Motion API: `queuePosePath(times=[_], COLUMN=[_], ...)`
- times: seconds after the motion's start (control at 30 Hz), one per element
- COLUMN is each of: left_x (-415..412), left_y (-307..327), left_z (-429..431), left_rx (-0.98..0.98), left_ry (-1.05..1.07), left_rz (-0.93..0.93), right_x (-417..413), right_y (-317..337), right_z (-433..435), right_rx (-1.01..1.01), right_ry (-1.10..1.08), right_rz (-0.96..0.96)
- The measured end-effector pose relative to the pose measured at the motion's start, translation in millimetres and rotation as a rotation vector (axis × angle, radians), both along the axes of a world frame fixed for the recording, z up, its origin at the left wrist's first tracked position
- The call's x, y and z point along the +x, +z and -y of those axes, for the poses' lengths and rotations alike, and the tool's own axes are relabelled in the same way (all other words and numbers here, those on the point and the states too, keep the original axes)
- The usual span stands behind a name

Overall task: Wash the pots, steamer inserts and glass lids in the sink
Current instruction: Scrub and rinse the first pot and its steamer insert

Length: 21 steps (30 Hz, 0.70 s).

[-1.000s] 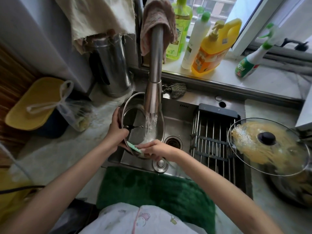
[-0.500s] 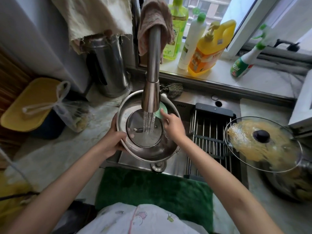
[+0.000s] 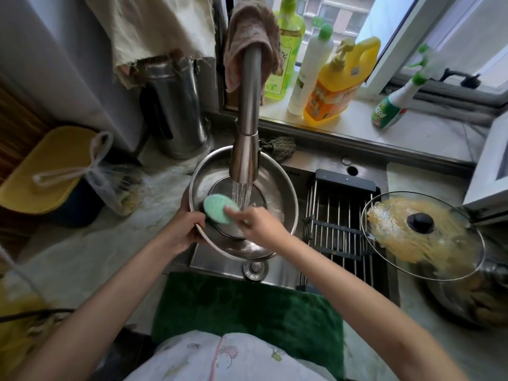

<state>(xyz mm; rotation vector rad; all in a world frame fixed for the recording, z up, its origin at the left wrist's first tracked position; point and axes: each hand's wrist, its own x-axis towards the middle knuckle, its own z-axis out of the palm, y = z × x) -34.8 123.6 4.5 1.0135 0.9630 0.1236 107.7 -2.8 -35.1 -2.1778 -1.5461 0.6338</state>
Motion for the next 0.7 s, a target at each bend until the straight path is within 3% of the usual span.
queuePosePath(times=[0.1,0.17,0.23,0.3,0.4,0.47,0.57,0.7], left_x=[-8.2,-10.3,-5.2,1.0,-2.5,-10.9,-12.5,-1.1], left_y=[1.9,4.8,6.7,6.4,4.1,1.3,3.9,18.1], left_z=[-5.4,-3.7,1.8,5.7,0.9,-5.4,-4.8,8.3], left_rx=[0.007,0.015,0.027,0.034,-0.009,-0.035,-0.023,-0.035], left_ry=[0.033,-0.007,-0.059,-0.064,0.003,0.036,-0.024,-0.124], left_rz=[-0.017,-0.001,0.011,0.029,0.031,0.025,0.009,-0.026], right_x=[25.4,44.6,36.5,11.7,-0.7,18.2,31.3,5.9], right_y=[-0.6,-1.6,1.8,6.0,4.7,5.1,5.8,7.5], right_z=[18.9,18.9,4.8,-7.6,6.2,14.7,16.0,-5.0], right_rx=[-0.071,-0.104,-0.024,0.036,0.057,0.003,-0.021,0.091], right_ry=[0.067,-0.166,-0.335,-0.218,0.09,0.085,-0.101,0.049], right_rz=[0.151,0.289,0.208,0.082,0.082,0.182,0.29,0.365])
